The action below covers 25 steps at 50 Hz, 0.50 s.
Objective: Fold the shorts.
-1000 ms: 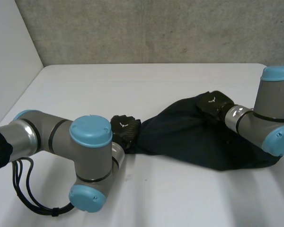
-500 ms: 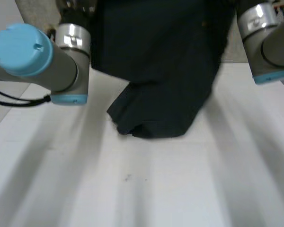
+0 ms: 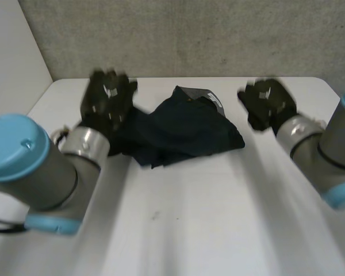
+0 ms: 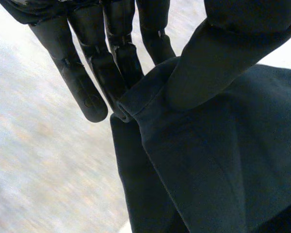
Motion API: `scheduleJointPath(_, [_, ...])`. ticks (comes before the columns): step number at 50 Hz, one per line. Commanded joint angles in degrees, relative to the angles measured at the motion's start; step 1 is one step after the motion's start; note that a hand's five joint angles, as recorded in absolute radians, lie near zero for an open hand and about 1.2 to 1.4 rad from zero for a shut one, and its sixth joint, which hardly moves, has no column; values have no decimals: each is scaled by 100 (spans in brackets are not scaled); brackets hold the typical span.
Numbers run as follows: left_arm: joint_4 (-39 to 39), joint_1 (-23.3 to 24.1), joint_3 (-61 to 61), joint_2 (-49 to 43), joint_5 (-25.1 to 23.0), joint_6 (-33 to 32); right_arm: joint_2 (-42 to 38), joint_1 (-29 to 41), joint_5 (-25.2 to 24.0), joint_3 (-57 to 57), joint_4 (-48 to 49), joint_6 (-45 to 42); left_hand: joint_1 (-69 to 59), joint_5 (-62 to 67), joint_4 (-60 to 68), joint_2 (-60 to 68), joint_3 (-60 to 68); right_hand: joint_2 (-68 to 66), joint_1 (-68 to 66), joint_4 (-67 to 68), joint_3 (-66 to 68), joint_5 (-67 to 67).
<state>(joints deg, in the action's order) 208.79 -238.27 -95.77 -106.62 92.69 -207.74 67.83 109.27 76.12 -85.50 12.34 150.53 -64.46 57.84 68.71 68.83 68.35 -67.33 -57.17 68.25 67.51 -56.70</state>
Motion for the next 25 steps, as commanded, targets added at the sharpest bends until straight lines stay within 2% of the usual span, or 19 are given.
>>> scheduleJointPath(1, [-857,360,-434,264,30,23,90,-55,-124,-642,-584,29,-1554,1216,1129,1117,1165,1372,356,-1465,-1391,1309])
scheduleJointPath(2, [-858,378,-434,317,39,23,142,-116,-106,-730,-592,108,-1554,1216,1129,1117,1165,3366,2350,-3459,-3385,3303])
scheduleJointPath(4, [-866,396,-425,467,48,40,195,-169,-80,-766,-610,257,-1554,1216,1129,1117,1165,4409,3392,-4501,-4427,4345])
scheduleJointPath(6, [-893,404,-381,555,57,58,222,-196,-89,-783,-619,720,-1554,1216,1129,1117,1165,4864,3848,-4957,-4883,4801])
scheduleJointPath(10, [-919,431,-267,844,65,76,231,-196,-176,-766,-636,1547,-1554,1216,1129,1117,1165,5487,4471,-5580,-5506,5424])
scheduleJointPath(13, [-919,501,-214,1073,74,58,231,-196,-176,-705,-566,1778,-1554,1216,1129,1117,1165,5556,4540,-5649,-5574,5493])
scheduleJointPath(20, [-919,712,-223,1486,74,49,82,-82,-133,-292,-461,1665,-1554,1216,1129,1117,1165,5590,4574,-5683,-5609,5527])
scheduleJointPath(25, [-928,782,-232,1662,83,49,-716,330,-54,340,-311,955,-1554,1216,1129,1117,1165,5472,4456,-5565,-5491,5409])
